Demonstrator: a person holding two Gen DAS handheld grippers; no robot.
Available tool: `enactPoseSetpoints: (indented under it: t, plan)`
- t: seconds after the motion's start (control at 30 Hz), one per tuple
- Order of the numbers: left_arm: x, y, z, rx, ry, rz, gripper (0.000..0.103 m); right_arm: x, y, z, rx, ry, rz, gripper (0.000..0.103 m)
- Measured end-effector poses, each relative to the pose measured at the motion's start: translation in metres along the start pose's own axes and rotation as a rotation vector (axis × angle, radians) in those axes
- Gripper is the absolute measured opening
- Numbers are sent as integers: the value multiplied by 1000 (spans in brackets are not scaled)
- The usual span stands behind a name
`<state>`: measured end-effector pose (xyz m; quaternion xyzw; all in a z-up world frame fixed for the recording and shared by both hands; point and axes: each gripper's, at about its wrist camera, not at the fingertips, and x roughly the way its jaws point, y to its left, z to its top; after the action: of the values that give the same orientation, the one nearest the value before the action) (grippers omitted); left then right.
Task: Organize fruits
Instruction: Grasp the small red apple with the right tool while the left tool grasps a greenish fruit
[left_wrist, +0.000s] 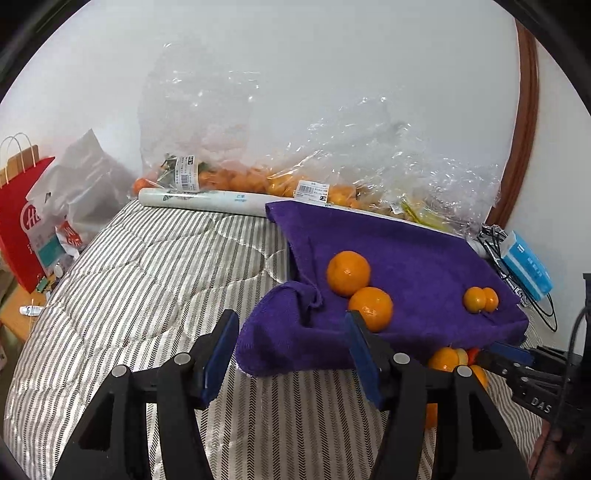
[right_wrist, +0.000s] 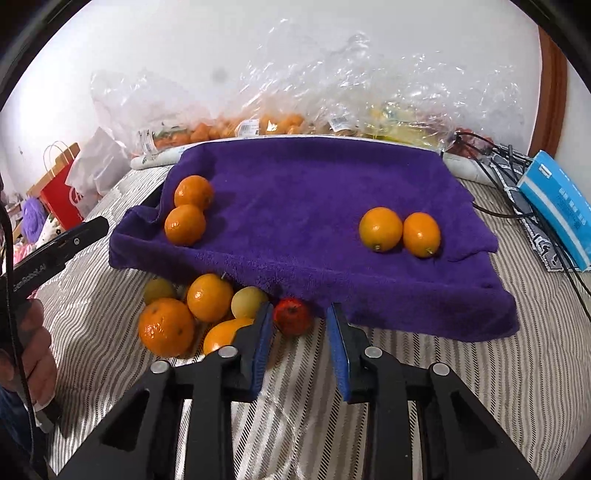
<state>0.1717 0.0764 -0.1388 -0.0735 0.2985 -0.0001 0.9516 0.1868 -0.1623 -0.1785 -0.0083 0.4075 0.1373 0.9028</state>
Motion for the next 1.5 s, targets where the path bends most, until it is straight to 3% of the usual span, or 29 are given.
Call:
enactPoseSetpoints:
  t: [0.47,0.6,0.87,1.03,1.13,1.37,1.5]
  plan:
    - [2,1,0,-21,26,-24,57,21,3,4,5,58,-8,30]
    - [5,2,-1,-29,43,-30,57,18,16,0,-94,46,-64,24]
    - [9,-3,-5,-14,74,-86,57,-7,-6,-7,-38,-5,-47,24]
    - [10,-14,-11,37,78,-86,57,-24,-27,-21,-29,-35,-111,24]
    - [10,-22,-13,72,97,-124,57,-33,-34,-29,-39,-56,-138,24]
    - [23,-38,-16,139,186,-152,57,-41,-39,-36,-41,-86,-100,24]
    - [21,-46,-18,180,183,-175,56,-36,-40,-36,-32,-56,-82,24]
